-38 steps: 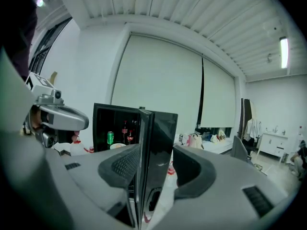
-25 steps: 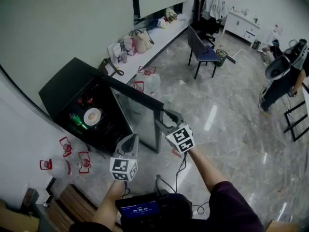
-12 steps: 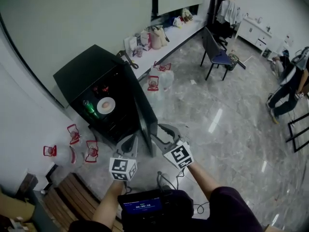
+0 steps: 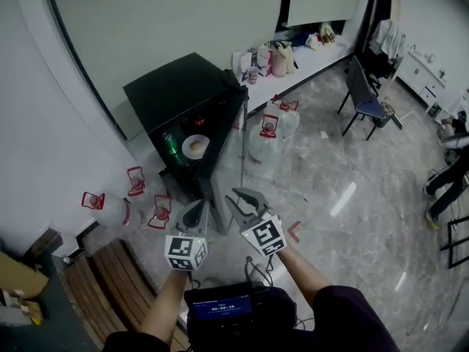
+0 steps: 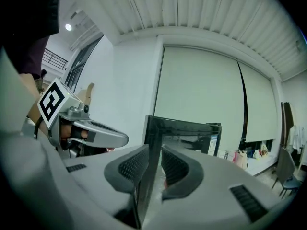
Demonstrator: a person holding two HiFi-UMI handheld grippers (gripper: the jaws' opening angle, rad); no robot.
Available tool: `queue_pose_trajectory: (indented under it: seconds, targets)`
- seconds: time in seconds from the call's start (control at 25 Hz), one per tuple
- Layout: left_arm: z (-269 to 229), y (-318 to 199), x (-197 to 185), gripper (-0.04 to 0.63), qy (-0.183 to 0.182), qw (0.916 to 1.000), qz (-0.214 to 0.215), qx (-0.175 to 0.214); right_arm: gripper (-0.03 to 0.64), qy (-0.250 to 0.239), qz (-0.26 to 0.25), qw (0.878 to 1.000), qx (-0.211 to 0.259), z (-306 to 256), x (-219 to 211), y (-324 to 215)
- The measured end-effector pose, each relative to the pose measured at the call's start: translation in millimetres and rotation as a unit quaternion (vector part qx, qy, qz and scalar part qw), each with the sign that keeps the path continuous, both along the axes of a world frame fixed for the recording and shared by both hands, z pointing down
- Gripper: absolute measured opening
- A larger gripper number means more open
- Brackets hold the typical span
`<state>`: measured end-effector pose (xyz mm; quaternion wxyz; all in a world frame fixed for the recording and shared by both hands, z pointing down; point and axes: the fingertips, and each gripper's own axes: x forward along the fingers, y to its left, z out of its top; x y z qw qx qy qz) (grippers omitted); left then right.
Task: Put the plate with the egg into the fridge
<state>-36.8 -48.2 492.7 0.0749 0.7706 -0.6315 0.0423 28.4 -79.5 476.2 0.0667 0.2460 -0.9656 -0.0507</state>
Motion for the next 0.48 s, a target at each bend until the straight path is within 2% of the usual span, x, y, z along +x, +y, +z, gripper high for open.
queue_pose_trajectory:
  seconds: [0.16, 0.32, 0.48]
  targets:
    - [3, 5, -20, 0.008, 0.002, 0.9998, -0.021, 0.001, 0.015, -0.006, -0.008, 1.0, 0.016, -3, -18, 6]
    - [-1, 5, -22, 0.009, 0.001, 0.9996, -0.028, 0.005, 0.009, -0.016, -0.017, 0.999, 0.024, -9, -26, 4]
    - [-3, 0, -20, 0.008, -0.001, 0.9996, -0.027, 0.005, 0.008, -0.012, -0.014, 1.0, 0.008, -14, -25, 3]
